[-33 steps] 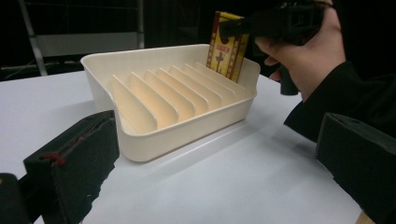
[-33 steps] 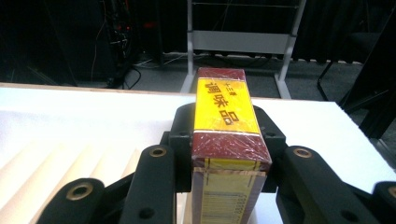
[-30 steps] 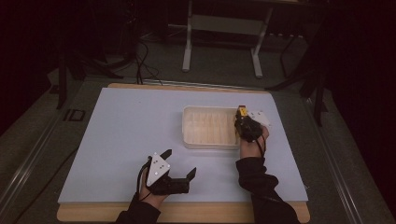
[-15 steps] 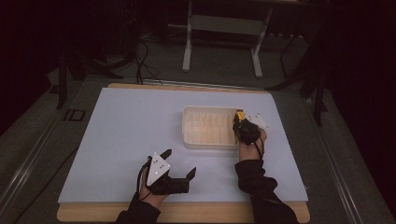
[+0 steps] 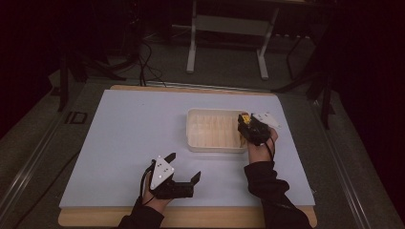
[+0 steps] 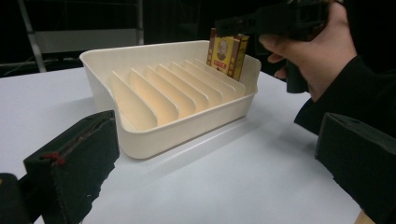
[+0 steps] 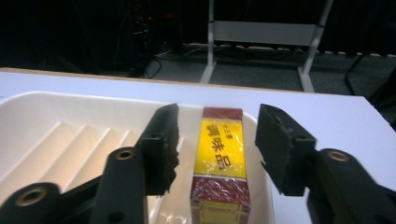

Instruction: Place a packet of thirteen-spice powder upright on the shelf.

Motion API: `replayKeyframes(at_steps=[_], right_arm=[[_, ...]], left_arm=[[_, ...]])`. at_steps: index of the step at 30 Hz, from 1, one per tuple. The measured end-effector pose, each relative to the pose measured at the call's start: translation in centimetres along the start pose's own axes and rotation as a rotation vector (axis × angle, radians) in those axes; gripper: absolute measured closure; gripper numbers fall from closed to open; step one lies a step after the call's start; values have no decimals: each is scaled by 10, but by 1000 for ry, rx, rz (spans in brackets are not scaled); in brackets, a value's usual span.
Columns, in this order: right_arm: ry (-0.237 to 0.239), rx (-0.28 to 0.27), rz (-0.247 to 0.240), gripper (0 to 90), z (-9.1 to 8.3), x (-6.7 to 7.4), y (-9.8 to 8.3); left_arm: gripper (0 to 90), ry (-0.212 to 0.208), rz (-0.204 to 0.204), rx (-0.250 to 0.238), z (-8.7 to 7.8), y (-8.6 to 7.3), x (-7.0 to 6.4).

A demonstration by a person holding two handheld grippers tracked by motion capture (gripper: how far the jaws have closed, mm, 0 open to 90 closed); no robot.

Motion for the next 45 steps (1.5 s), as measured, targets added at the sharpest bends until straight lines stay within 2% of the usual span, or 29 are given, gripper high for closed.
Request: replayKeyframes(at_steps=[2,5,12,13,14,15,19,26,36,45], right_arm=[[11,-3,-16,453,-2,0,4],[39,1,-9,413,-5,0,9],[138,6,-12,290,-19,1,14],[138,6,-12,290,-19,1,14],[152,2,-19,277,-22,2,14],[189,-8,-25,246,-30,2,17],[236,-48,-31,211,-48,1,25],[333,-81,-44,181,-77,3,28],[425,-100,-63,145,-110,3,16],[483,-36,-112,148,-127,11,-14]], left_arm=[[8,2,6,-2,0,0,0],[8,2,7,1,0,0,-1],[8,-1,4,12,0,-2,-1],[8,-1,4,12,0,-2,-1],[8,-1,8,13,0,-2,-1],[8,-2,5,14,0,-2,-1],[8,-6,6,17,0,-3,-2],[8,-20,7,17,0,-3,-3],[8,-22,3,22,0,-4,-3],[8,-26,-1,20,-1,-3,-3]])
Point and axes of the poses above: each handheld gripper's, and its own axes: z roughly forward along the jaws, y roughly out of its top, x roughly to its left, the point moved 10 cm from there along z, roughly forward along the jaws, and after that the axes turned 11 degrees about -y, right-handed, at the moved point
